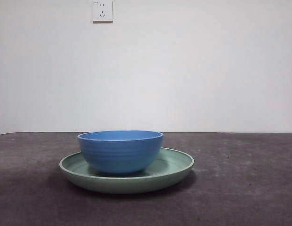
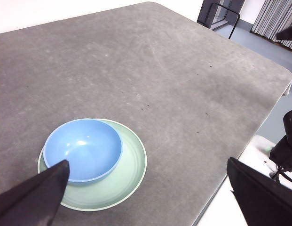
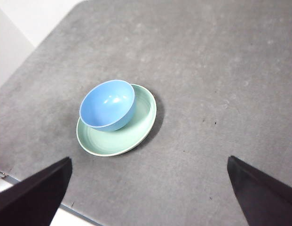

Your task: Pick up the blue bowl, put it on the green plate, put it on desk

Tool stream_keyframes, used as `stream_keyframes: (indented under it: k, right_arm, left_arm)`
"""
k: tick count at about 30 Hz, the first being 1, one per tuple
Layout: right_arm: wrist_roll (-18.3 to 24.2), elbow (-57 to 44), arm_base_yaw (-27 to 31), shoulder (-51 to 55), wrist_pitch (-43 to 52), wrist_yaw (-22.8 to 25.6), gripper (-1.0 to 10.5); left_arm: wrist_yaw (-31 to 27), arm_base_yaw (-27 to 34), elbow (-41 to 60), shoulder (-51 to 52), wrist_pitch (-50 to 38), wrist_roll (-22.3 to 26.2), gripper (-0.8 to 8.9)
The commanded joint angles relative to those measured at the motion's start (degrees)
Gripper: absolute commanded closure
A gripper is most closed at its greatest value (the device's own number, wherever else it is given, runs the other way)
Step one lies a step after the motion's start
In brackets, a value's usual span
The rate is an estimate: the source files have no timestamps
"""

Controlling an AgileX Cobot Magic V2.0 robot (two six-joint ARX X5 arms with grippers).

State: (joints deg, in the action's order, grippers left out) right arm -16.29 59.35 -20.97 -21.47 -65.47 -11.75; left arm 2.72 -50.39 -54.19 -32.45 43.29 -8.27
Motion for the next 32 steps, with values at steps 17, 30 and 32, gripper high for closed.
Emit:
stream_keyframes:
  k: [17, 30, 32]
  right_arm:
    - [4.37, 0.79, -0.28, 3.39, -3.26, 0.00, 4.0]
    - [6.69, 0.76, -0.28, 3.39, -3.08, -0.22, 9.3]
    - [6.67, 0.76, -0.28, 3.39, -2.95, -0.17, 9.3]
  left_arm:
    - [-0.17, -0.52, -0.81, -0.15, -0.79, -1.92, 1.61]
    - [-0.17, -0.52, -0.81, -0.17, 0.00, -3.39, 7.99]
    - [-0.17, -0.52, -0.81, -0.15, -0.02, -3.37, 7.97]
